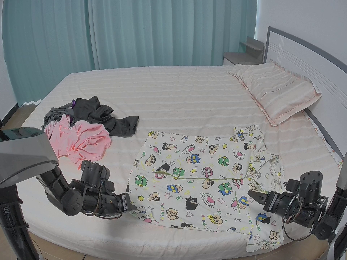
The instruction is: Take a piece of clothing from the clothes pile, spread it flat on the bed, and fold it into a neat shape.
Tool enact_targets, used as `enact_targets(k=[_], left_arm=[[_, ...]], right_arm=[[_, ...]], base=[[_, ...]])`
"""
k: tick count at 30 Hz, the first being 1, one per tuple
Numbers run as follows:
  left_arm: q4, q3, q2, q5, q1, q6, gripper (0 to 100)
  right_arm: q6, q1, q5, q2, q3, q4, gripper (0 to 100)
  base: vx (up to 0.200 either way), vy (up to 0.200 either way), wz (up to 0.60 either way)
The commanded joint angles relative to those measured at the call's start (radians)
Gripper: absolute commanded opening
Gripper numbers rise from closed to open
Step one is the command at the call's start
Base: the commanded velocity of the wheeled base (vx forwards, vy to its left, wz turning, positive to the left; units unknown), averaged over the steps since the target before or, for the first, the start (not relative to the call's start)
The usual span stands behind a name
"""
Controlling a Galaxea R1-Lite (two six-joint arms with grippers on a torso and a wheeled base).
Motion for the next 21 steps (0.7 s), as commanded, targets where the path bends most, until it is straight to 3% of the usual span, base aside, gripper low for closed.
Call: enact_targets(k=[1,6,10,17,18,21], left_arm=[[0.0,-0.042,0.001,0.0,0.001,-0.055,0],[0.0,-0.104,0.023,0.017,0.005,-0.123,0],[-0.001,-0.124,0.057,0.058,0.005,-0.127,0],[0.002,-0.139,0.072,0.061,0.005,-0.129,0],[0.002,-0.142,0.074,0.061,0.005,-0.13,100],[0.006,-0.153,0.072,0.063,0.005,-0.147,100]], right_arm=[[0.0,0.001,0.0,0.0,0.016,0.0,100],[0.0,0.001,0.0,0.0,0.016,0.0,100],[0.0,0.001,0.0,0.0,0.016,0.001,100],[0.0,0.002,0.0,0.001,0.016,0.001,100],[0.0,0.002,0.0,0.001,0.016,0.001,100],[0.0,0.002,0.0,0.001,0.016,0.001,100]], base=[[0.0,0.0,0.0],[0.0,0.0,0.0],[0.0,0.0,0.0],[0.0,0.0,0.0],[0.0,0.0,0.0],[0.0,0.0,0.0]])
